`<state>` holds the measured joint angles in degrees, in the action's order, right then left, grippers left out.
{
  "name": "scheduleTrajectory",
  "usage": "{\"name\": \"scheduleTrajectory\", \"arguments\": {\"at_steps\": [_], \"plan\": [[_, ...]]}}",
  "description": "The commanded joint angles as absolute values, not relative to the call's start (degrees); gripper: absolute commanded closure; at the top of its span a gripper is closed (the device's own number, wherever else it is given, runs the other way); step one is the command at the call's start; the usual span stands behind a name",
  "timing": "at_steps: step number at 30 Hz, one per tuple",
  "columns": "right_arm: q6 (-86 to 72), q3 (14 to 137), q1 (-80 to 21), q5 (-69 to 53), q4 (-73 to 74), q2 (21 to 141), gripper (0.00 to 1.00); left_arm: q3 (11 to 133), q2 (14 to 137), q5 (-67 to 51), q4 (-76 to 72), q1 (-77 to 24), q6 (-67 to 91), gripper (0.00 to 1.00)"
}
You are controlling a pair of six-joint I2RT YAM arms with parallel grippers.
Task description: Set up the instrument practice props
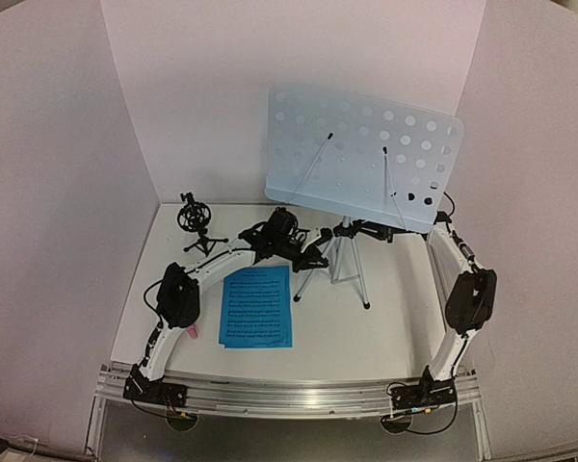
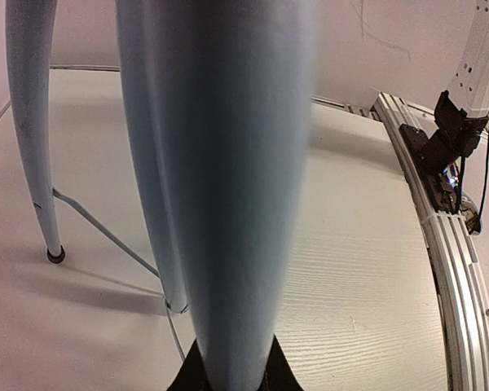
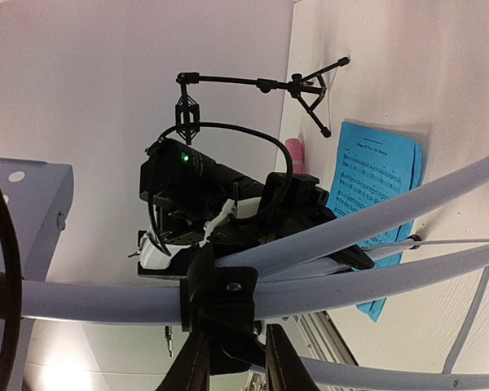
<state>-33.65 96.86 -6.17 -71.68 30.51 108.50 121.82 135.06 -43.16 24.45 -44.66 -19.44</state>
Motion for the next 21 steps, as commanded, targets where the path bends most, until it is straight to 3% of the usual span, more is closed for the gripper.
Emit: {"name": "scheduleTrajectory", "arguments": {"at_steps": [1,12,17,21], "plan": [[-40.1,99.1,-8.4,-75.2,30.9,102.0,0.78,122.2,134.8,-37.9,25.9,-44.5,-22.6,1.0],[-40.5,97.4,-8.1,-73.5,31.2,99.4,0.76,122.2,134.8,-37.7,25.9,-44.5,-22.9,1.0],[-32.7,95.9,-4.8,-70.1,31.2,100.4,0.61,121.8,134.6,-38.3,26.1,-44.5,-22.9,1.0],[-21.2,96.4,-1.1,-66.6,31.2,100.9,0.57,121.7,134.5,-39.4,25.9,-44.5,-22.7,1.0]]}}
